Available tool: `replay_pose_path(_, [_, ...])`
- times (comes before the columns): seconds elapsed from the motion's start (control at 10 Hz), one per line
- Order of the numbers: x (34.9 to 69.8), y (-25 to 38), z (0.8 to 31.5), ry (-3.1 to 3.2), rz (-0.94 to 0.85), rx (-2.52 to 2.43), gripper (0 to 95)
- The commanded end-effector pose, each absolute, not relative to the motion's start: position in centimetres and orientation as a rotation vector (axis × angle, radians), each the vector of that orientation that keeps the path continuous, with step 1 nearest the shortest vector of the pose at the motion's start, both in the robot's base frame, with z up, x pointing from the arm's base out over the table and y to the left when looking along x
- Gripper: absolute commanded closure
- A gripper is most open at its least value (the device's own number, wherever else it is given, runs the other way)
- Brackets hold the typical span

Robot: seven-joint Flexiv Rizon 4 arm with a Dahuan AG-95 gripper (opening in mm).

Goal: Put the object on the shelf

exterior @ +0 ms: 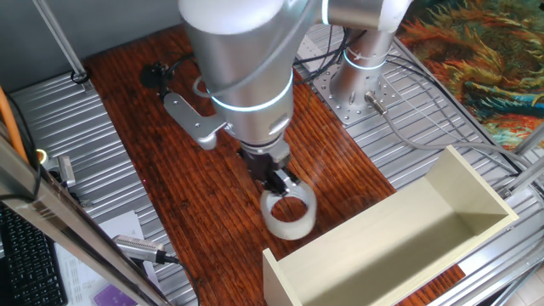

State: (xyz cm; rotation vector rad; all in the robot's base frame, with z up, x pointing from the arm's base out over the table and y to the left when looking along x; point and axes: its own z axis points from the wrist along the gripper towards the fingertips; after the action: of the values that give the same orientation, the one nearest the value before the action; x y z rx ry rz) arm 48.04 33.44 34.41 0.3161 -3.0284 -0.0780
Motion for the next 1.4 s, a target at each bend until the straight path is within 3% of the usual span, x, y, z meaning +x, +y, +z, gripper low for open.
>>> replay_pose_path(0.1, [46.6, 34.9, 34.2, -3.065, -0.036, 0.232, 95.0])
replay_pose_path(1.4, [44.0, 40.9, 32.2, -3.115, -0.012, 0.164, 95.0])
